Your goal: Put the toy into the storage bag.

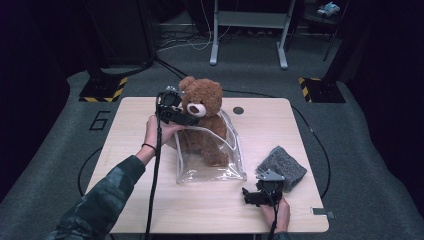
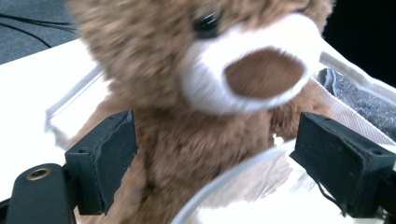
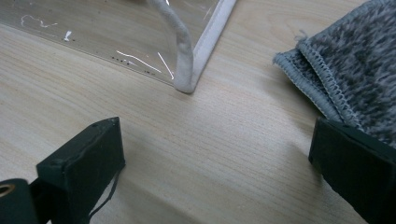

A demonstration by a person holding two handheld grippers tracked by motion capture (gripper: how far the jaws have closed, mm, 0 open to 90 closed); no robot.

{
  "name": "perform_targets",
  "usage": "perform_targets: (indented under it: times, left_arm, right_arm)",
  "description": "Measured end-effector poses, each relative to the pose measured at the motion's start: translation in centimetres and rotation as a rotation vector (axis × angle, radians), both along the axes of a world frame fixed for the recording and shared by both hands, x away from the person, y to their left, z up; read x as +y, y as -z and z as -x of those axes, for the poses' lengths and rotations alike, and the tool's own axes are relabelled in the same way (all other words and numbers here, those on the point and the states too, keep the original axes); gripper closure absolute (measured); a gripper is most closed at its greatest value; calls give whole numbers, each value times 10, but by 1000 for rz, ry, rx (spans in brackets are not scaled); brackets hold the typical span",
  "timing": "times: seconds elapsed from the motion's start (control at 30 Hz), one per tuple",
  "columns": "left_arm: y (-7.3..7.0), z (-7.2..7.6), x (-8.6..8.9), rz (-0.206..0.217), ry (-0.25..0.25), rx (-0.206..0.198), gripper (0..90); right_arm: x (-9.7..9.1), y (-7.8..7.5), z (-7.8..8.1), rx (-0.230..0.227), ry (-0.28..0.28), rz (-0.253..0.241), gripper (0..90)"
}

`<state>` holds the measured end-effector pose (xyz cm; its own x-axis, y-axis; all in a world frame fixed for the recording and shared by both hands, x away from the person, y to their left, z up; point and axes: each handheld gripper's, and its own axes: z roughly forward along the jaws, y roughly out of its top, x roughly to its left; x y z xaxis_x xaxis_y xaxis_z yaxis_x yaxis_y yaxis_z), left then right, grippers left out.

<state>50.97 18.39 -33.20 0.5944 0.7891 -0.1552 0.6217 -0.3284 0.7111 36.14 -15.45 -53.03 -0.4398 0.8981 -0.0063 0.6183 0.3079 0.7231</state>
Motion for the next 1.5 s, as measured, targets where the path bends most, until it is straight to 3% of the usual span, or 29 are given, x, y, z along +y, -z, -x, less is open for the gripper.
perform_targets:
  times: [0.37, 0.5, 0.53, 0.57, 0.6, 0.63, 0.73, 0.83, 0.9, 0.93, 0.97, 1.0, 1.03, 1.07, 1.13, 1.17, 1.2, 1.23, 1.27, 1.3, 1.37, 1.43, 1.5]
  left_arm:
    - [12, 16, 61, 50, -96, -20, 128]
    - [18, 16, 78, 61, -145, -10, 166]
    - [26, 14, 90, 67, -200, -19, 197]
    - [26, 14, 90, 67, -200, -19, 227]
    - [35, 8, 99, 63, -239, 6, 254]
    - [41, 3, 104, 68, -254, 40, 267]
    - [54, -9, 108, 44, -276, 83, 354]
    - [64, -20, 105, 48, -244, 143, 444]
    - [66, -22, 103, 60, -237, 156, 464]
    - [68, -24, 100, 59, -223, 162, 604]
    - [71, -28, 95, 47, -185, 179, 686]
    - [71, -28, 95, 47, -185, 179, 767]
    - [72, -29, 91, 33, -184, 172, 767]
    - [68, -29, 89, 52, -167, 152, 849]
    - [64, -29, 88, 43, -151, 151, 874]
    - [51, -29, 81, 27, -125, 128, 876]
    - [51, -29, 81, 27, -125, 128, 876]
    - [38, -28, 73, 6, -98, 100, 877]
    - [31, -28, 69, 10, -84, 84, 876]
    - [31, -28, 69, 10, -84, 84, 876]
    - [19, -26, 52, -78, -57, 15, 876]
    - [18, -27, 50, -75, -54, 23, 876]
    - [19, -28, 52, -44, -53, 35, 876]
  right_arm:
    - [0, 0, 0, -3, 2, 4, 28]
    - [0, 0, 0, 0, 3, -3, 27]
    - [0, 0, 0, -2, 0, 2, 27]
    - [0, 0, 0, -2, 0, 2, 27]
    - [0, 0, 0, 0, 1, -2, 27]
    - [0, 0, 0, 0, 1, -1, 27]
    - [1, 0, 0, 3, 5, -4, 27]
    - [0, 0, 0, 0, 1, -1, 27]
    - [0, 0, 0, 0, 1, -1, 27]
    - [0, 0, 0, -1, 1, -1, 27]
    - [0, 0, 0, -1, 2, -1, 27]
    - [0, 0, 0, -1, 2, -1, 27]
    - [0, 0, 0, -1, 2, -1, 27]
    - [0, 0, 0, -1, 4, -2, 27]
    - [0, 0, 0, -1, 2, -1, 27]
    - [0, 0, 0, 0, 2, -1, 27]
    - [0, 0, 0, -2, 2, -1, 27]
    - [0, 0, 0, 1, 1, 0, 27]
    - [0, 0, 0, 0, 2, 0, 27]
    - [0, 0, 0, -1, 3, -1, 27]
    - [0, 0, 0, 0, 2, -2, 27]
    - [0, 0, 0, 0, 3, -3, 27]
    - [0, 0, 0, 0, 3, -2, 27]
